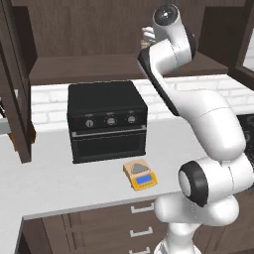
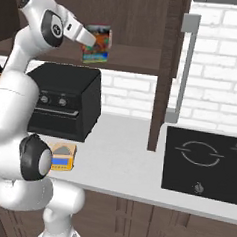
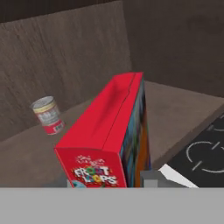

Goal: Pick the cereal and place it on the digital scale for weighing, and close the cabinet.

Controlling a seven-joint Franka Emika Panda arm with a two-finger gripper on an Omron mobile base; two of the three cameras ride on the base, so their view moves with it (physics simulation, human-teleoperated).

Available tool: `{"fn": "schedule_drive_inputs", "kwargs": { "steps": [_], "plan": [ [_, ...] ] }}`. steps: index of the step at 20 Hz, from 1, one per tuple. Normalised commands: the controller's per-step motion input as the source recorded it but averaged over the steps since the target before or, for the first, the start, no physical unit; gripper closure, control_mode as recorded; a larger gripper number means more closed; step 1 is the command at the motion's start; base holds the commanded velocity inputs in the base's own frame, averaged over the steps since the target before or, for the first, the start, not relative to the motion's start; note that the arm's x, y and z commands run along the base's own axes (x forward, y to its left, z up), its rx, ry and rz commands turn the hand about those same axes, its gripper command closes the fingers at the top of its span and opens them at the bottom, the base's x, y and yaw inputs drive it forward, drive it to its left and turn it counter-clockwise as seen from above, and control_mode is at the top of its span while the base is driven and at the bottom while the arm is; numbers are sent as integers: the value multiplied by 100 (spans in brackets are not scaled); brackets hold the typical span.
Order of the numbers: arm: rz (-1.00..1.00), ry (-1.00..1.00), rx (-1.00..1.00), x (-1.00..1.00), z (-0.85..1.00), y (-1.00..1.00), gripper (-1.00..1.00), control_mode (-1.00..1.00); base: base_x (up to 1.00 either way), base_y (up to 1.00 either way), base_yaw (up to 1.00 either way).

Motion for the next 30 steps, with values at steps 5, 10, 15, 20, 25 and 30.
{"fn": "schedule_drive_inputs", "kwargs": {
  "steps": [5, 10, 15, 20, 25, 30],
  "plan": [
    [5, 0, 4, -100, -43, 8, 100, -100, 0, 0, 0],
    [22, 0, 0, -100, -64, 9, 100, -100, 0, 0, 0],
    [49, -2, -1, -100, -62, 1, 100, -100, 0, 0, 0],
    [61, -17, -16, -62, -63, 41, 100, -100, 0, 0, 0],
    [64, -18, -17, -2, -51, 52, 100, -100, 0, 0, 0],
    [66, -8, -1, 11, -36, 9, 100, -100, 0, 0, 0]
  ]
}}
